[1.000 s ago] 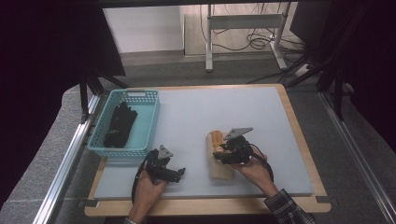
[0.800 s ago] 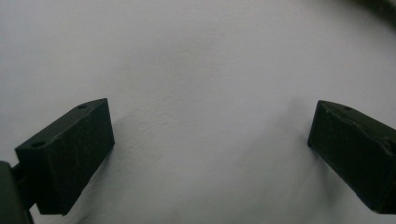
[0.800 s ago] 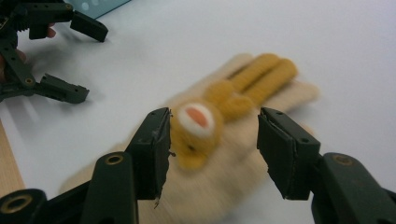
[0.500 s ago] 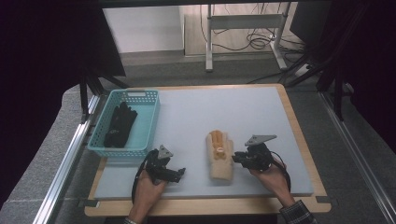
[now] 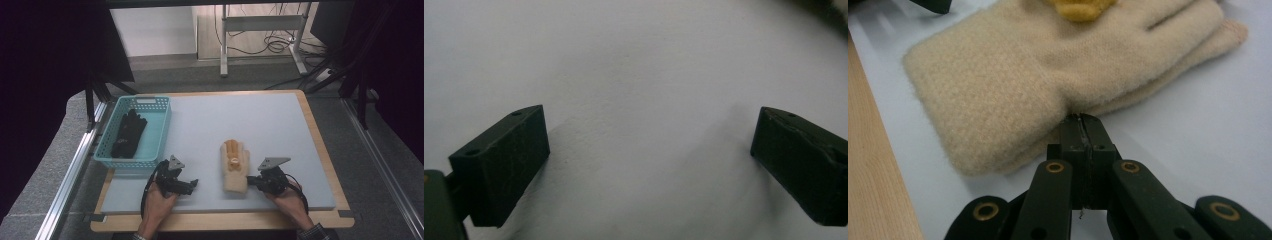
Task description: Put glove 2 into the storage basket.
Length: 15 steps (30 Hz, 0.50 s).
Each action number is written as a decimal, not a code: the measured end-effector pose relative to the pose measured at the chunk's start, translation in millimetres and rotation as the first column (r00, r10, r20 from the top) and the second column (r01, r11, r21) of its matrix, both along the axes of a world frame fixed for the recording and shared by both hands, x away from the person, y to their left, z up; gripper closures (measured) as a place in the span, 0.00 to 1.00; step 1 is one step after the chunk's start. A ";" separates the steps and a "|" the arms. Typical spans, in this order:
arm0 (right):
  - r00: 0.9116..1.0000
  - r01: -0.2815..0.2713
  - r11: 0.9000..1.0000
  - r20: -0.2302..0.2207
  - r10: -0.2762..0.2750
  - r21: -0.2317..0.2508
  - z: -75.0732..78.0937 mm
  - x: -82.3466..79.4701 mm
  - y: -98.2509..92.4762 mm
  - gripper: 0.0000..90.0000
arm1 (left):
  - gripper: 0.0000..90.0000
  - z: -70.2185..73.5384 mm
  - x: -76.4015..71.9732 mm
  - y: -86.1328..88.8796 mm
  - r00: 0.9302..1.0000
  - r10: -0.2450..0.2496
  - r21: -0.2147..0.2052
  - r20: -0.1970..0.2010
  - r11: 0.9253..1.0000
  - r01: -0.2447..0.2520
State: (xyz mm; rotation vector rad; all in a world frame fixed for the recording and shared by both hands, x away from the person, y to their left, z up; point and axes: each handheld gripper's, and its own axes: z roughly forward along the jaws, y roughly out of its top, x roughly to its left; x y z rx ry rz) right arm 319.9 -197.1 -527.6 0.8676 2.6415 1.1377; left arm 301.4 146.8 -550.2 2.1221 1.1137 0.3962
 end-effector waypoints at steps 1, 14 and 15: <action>1.000 -0.003 1.000 0.005 0.003 0.000 -0.3 -0.2 2.3 0.98 | 0.04 0.1 -0.1 0.2 1.000 0.002 -0.002 -0.001 1.000 -0.002; 0.998 -0.046 0.999 0.039 0.047 -0.013 -3.2 5.9 50.8 0.96 | 0.01 -0.9 -6.2 20.7 1.000 0.013 0.006 -0.012 1.000 -0.013; 0.998 -0.049 0.999 0.039 0.049 -0.014 -3.3 6.7 54.2 0.96 | 0.01 -1.0 -6.6 21.7 1.000 0.012 0.009 -0.010 1.000 -0.012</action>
